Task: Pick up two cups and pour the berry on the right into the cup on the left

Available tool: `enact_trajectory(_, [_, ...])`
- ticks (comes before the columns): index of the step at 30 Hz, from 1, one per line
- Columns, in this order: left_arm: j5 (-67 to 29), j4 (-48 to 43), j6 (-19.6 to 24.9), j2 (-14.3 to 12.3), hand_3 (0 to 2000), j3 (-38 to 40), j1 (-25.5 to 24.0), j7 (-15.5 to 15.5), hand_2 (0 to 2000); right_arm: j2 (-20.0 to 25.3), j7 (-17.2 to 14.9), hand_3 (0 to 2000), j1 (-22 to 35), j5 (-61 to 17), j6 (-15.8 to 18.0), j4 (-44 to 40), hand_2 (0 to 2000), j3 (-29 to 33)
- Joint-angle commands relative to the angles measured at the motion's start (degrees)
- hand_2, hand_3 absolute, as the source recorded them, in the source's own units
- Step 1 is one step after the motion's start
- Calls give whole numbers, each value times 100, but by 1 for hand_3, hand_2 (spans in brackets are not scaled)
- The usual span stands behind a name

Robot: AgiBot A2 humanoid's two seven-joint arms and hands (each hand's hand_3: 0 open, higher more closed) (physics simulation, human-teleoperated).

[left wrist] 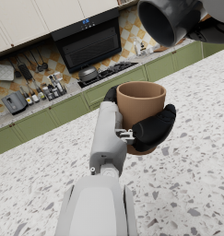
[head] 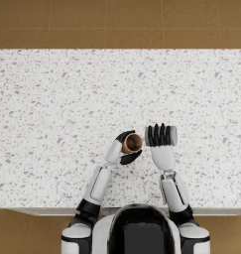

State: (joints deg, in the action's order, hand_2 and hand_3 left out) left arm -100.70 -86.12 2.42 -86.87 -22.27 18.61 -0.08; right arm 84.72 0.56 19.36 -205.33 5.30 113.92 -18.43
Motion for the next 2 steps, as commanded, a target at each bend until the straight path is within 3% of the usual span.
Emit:
enact_trajectory(1, [0,-1,1,0,1280,0,0,0,2000,0,0,1280,0,-1,-1,0,2000,1])
enact_trajectory(2, [0,-1,0,0,1280,1,-1,0,2000,1,0,1280,0,-1,-2,0,2000,1])
